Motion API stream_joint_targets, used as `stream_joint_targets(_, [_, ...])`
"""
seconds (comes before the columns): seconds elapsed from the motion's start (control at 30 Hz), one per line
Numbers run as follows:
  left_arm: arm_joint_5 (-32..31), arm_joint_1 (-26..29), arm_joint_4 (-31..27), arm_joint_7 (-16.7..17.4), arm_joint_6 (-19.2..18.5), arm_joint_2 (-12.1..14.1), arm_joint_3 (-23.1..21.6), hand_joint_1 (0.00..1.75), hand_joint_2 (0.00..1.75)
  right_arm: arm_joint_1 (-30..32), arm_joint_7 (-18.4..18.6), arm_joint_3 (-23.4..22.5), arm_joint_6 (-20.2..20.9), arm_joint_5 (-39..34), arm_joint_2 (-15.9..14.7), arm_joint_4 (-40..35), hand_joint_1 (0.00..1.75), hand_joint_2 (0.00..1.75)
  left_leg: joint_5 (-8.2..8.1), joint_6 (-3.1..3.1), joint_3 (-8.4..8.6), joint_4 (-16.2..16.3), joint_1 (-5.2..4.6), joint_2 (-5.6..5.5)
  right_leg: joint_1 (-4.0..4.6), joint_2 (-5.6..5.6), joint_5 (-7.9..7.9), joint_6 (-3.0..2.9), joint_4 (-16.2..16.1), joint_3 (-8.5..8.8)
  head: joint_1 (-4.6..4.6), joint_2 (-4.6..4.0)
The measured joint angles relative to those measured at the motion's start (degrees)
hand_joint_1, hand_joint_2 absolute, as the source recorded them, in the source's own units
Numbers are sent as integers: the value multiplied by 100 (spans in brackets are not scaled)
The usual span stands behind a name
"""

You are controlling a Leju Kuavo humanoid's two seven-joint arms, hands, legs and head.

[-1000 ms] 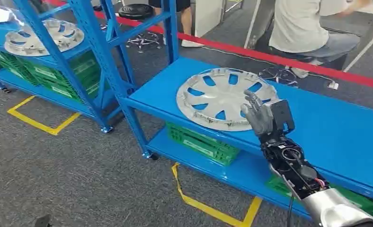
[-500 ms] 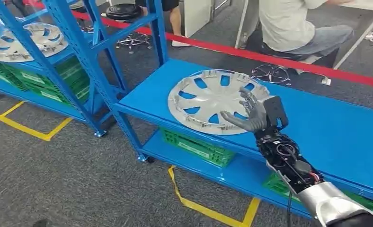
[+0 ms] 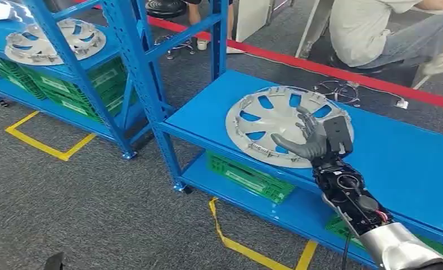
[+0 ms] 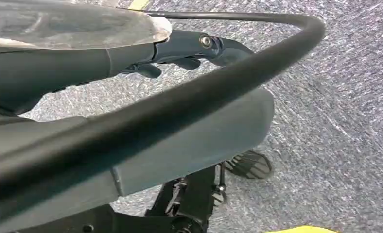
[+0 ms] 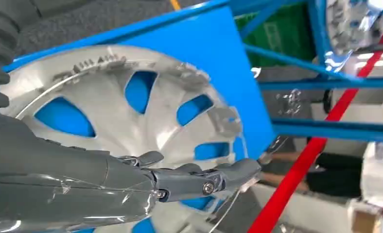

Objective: Take the parts from the cabinet and place them on the table.

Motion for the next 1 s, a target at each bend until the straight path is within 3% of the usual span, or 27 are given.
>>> stream_joint_targets(0.1, [0, 1, 0, 0, 0, 2, -2, 0, 0, 0, 559, -22, -296, 456, -46, -2, 0, 175, -4, 6, 0, 6, -21, -2, -46, 1, 3, 315, -30, 16, 11, 0])
stream_joint_targets(0.13, [0, 2, 0, 0, 0, 4, -2, 0, 0, 0, 828, -24, -408, 746, -83, -4, 0, 175, -3, 6, 0, 6, -23, -2, -56, 1, 5, 383, -35, 19, 9, 0])
stream_joint_targets(0.23, [-7, 3, 0, 9, 0, 9, -9, 0, 0, 6, 1582, -29, -540, 1649, -206, -83, 0, 175, 1, 11, 7, 3, -21, -1, -55, 1, 8, 392, -35, 18, 0, 0])
stream_joint_targets(0.37, [-13, 3, 0, 35, -2, 9, -22, 0, 0, 15, 2197, -33, -512, 2414, -365, -188, 0, 175, 5, 4, 22, -9, -12, 0, -35, 1, 8, 392, -33, 25, -6, 0])
stream_joint_targets(0.5, [-44, 3, 0, 35, -50, 9, -35, 0, 0, 12, 2731, -29, -59, 3282, -507, -229, 0, 175, 8, 1, 32, -20, -2, 1, -24, 1, 6, 389, -32, 30, 0, 0])
stream_joint_targets(0.63, [-61, 2, 0, 35, -68, 9, -72, 0, 0, 5, 2783, -29, 244, 3585, -610, -221, 0, 175, 10, -2, 38, -30, -1, 0, -24, 1, 5, 387, -32, 33, -2, 0])
stream_joint_targets(1.0, [-61, 0, 0, 35, -89, 11, -79, 0, 0, -52, 2711, 11, 445, 3884, -678, -164, 0, 175, 9, -3, 42, -34, 2, -1, -24, 1, -1, 378, -32, 38, 11, 0])
